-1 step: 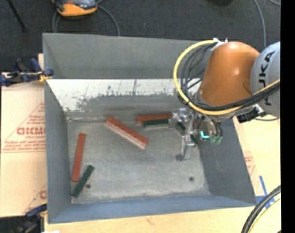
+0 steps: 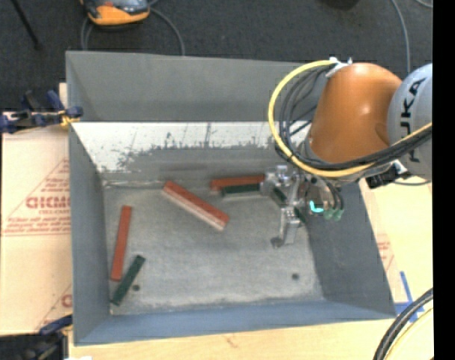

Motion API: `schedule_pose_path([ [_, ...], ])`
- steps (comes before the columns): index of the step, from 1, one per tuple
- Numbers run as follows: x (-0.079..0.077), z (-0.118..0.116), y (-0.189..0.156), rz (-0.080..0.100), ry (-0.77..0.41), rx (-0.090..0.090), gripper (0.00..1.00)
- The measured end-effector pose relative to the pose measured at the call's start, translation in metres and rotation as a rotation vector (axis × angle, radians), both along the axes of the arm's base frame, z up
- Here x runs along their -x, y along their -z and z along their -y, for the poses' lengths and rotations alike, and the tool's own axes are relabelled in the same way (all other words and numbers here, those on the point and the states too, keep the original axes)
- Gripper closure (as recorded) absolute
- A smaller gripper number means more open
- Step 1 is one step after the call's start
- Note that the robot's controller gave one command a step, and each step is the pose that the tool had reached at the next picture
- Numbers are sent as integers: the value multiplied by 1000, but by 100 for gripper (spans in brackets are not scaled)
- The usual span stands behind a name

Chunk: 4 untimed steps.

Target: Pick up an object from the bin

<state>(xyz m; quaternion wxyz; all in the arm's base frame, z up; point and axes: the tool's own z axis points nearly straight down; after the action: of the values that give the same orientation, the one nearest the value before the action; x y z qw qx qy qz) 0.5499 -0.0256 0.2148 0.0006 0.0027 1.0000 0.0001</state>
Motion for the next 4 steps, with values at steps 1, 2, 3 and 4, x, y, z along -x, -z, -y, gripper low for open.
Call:
schedule_pose_path([
  [1, -15, -26, 47, 8, -41, 2, 0],
  [2, -22, -75, 144, 4, -60, -1, 100],
  [3, -22, -75, 144, 4, -60, -1, 100],
  [4, -22, -75, 143, 4, -66, -1, 100],
])
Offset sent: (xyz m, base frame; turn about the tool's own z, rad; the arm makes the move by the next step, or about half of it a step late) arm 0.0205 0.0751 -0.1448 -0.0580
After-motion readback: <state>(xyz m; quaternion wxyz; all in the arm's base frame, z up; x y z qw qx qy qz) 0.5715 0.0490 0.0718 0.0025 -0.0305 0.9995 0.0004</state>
